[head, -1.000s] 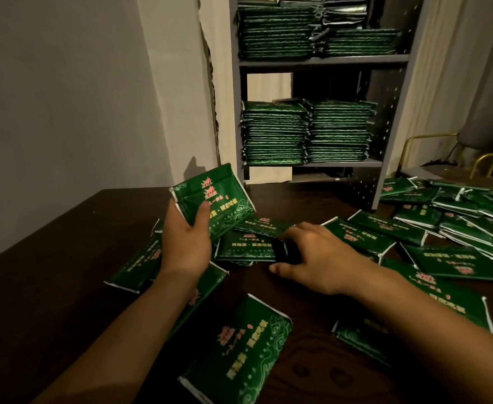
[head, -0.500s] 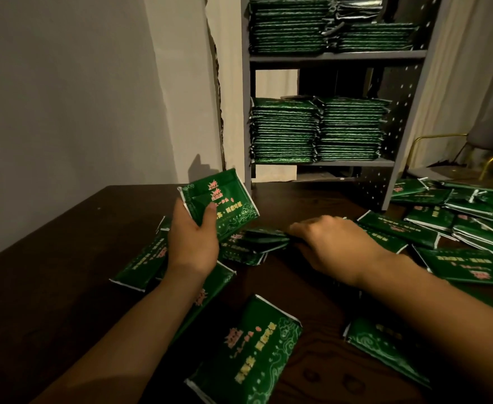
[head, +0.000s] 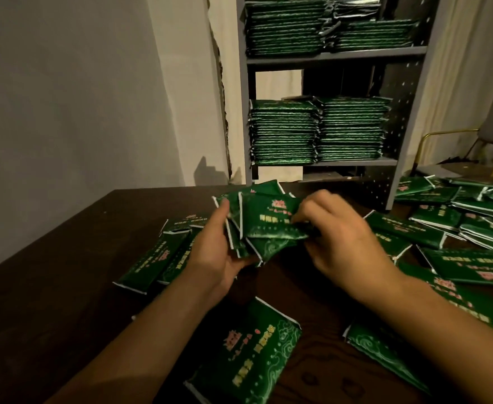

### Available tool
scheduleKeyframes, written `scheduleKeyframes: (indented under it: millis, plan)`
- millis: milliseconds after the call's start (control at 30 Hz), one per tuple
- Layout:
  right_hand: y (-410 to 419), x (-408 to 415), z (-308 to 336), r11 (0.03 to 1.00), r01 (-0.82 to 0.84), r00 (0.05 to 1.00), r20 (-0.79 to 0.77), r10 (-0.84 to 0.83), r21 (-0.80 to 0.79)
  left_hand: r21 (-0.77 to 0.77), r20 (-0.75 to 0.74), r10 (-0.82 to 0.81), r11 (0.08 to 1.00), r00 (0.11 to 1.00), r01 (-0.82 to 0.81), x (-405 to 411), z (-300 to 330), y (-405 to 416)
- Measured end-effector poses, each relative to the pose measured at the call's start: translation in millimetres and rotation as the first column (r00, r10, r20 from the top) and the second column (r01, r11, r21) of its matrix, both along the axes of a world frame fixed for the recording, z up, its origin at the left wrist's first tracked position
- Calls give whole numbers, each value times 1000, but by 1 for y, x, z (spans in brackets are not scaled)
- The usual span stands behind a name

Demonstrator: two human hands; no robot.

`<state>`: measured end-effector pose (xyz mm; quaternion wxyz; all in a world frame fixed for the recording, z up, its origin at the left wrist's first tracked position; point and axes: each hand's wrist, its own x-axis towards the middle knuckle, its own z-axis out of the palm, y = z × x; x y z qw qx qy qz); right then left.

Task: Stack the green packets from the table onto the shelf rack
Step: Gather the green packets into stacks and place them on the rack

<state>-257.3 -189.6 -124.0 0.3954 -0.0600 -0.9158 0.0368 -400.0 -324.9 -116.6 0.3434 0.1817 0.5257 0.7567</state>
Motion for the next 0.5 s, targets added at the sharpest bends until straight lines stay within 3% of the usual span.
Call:
scheduleKeyframes:
  millis: [67,133,233,333,400,433,500]
  plan:
    - [3,-2,-3,999,-50,995,84,51,-18,12,36,-90,996,995,90,-1,0,-2]
    - [1,-2,-4,988,-123,984,115,134,-94,0,-54,-68,998,996,68,-2,-6,0]
    - [-1,-2,1,944,-86,996,-56,71,-317,-44,-199,-28,999,980,19,-2,-12,1]
    - [9,0,5,747,42,998,-15,-69,-664,-48,-268,-64,997,961,53,1,-13,-1]
    - [15,3,4,545,-43,997,-6,71,-837,-53,-296,-81,996,952,68,3,-13,0]
    - [17,4,3,507,-86,992,-25,125,-858,-46,-295,-85,996,952,75,4,-13,0]
    - [22,7,0,541,-106,988,-29,149,-834,-27,-257,-100,995,961,96,7,-13,0]
